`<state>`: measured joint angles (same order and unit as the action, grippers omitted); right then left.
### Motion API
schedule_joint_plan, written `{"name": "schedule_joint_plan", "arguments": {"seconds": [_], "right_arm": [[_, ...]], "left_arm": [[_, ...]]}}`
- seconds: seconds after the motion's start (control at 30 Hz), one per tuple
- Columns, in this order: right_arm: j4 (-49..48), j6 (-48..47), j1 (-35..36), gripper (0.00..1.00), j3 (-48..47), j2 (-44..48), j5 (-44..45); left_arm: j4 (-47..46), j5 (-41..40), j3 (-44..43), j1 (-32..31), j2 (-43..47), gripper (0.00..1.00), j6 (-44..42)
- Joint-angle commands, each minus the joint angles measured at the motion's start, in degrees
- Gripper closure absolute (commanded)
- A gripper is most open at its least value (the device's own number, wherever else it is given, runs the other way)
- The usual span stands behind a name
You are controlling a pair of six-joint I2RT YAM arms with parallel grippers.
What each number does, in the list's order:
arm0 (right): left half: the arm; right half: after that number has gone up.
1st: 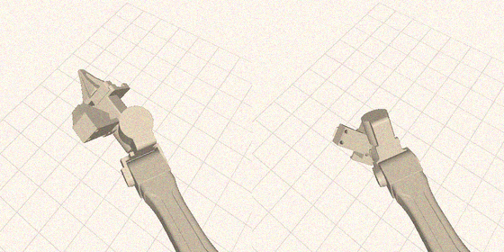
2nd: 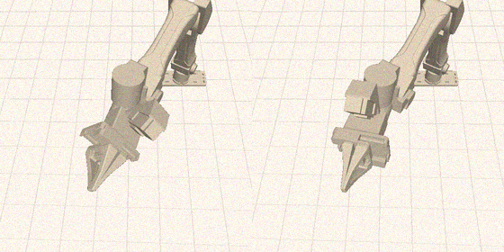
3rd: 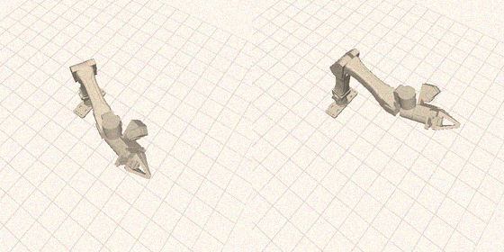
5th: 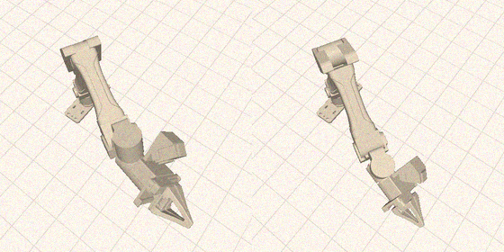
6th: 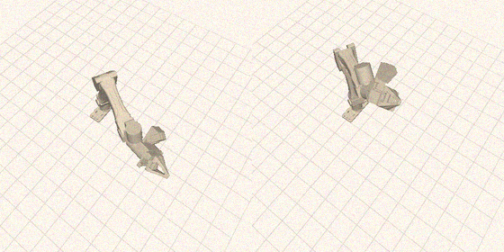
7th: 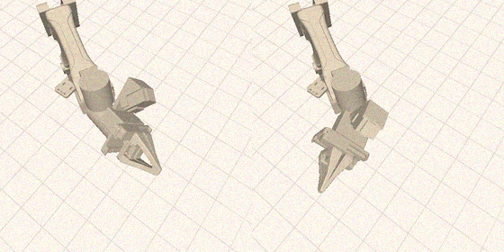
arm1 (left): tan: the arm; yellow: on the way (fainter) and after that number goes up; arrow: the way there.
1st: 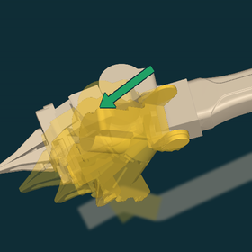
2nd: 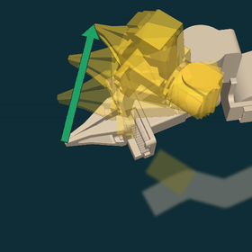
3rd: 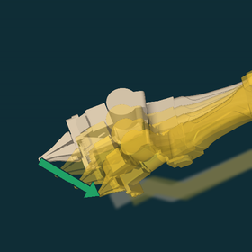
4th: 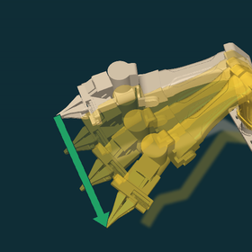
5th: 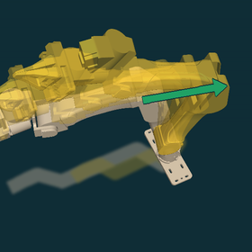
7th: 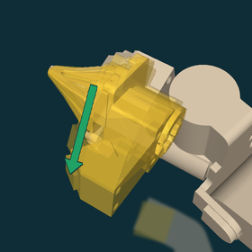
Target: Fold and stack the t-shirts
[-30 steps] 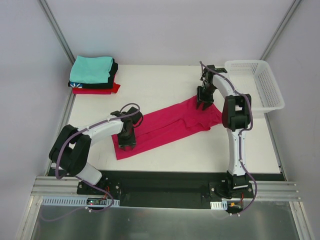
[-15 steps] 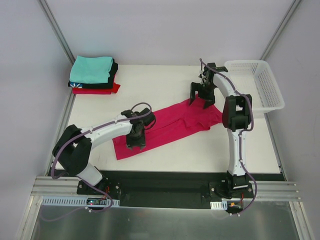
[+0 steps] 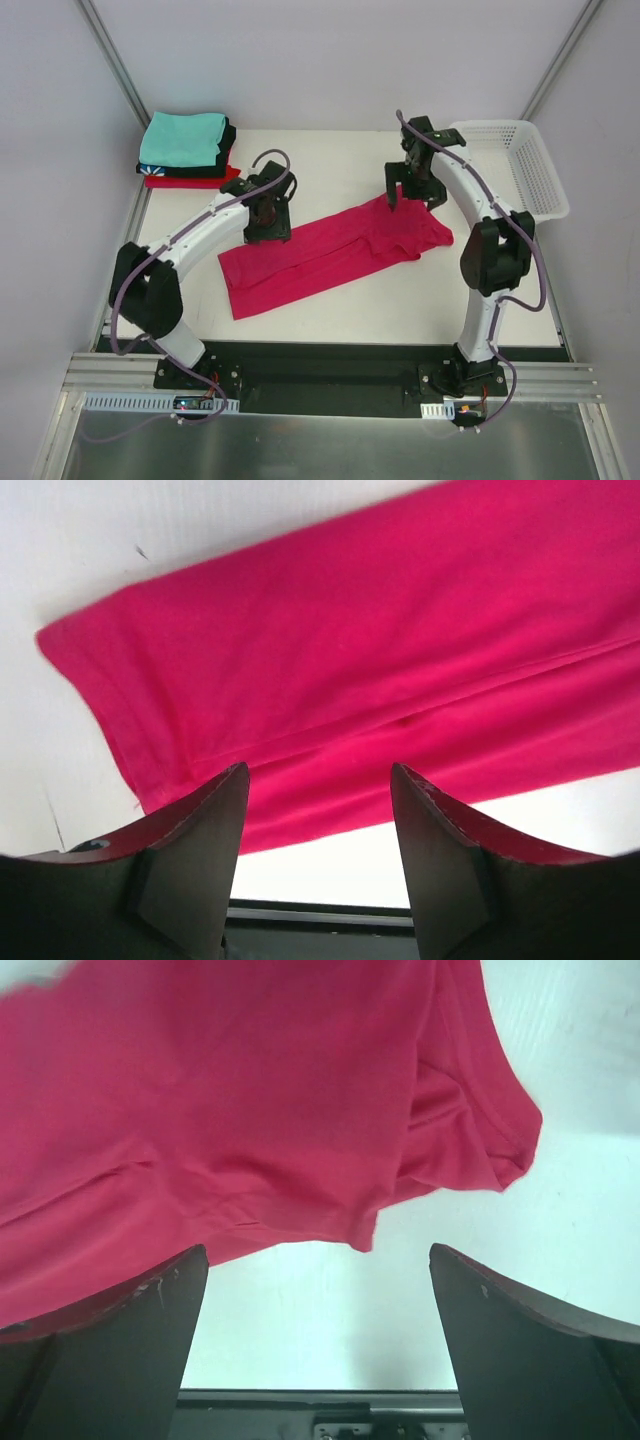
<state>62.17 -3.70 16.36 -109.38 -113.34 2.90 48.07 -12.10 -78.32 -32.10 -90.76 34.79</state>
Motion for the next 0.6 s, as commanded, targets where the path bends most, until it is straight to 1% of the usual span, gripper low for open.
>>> {"name": "schedule_joint_plan", "arguments": {"seconds": [0.0, 0.13, 0.23, 0.27, 0.33, 0.37, 0.5, 0.57], "right_arm": [[-1.78, 2.47, 1.22, 0.04, 6.89, -0.39, 11.43], [-4.34, 3.44, 1.04, 0.04, 7.96, -2.06, 11.70], [-6.36, 3.53, 0.87, 0.04, 7.78, -3.46, 10.73], [-8.36, 3.44, 0.69, 0.04, 8.39, -3.73, 8.90], [-10.83, 3.00, 0.17, 0.04, 9.36, -4.08, 5.56], [-12.67, 2.83, -0.97, 0.04, 9.89, -4.34, 1.28], [-13.04, 3.18, -2.91, 0.04, 7.97, -6.98, -4.72], [-11.56, 3.00, -3.35, 0.04, 6.73, -9.26, -5.09]], "left_arm": [[-11.64, 5.41, 6.07, 2.91, -3.19, 0.43, -8.58], [-16.43, 8.75, 6.87, 4.41, -5.47, 0.44, -11.67], [-20.63, 14.01, 7.66, 6.16, -7.49, 0.44, -13.60], [-21.35, 15.86, 7.66, 6.52, -8.81, 0.44, -14.21], [-21.79, 16.49, 7.31, 7.48, -10.04, 0.45, -14.48], [-21.71, 16.75, 7.13, 7.75, -11.18, 0.45, -14.31], [-22.06, 17.19, 7.48, 8.37, -12.33, 0.46, -13.78], [-22.32, 17.11, 8.01, 8.37, -12.77, 0.46, -13.78]]}}
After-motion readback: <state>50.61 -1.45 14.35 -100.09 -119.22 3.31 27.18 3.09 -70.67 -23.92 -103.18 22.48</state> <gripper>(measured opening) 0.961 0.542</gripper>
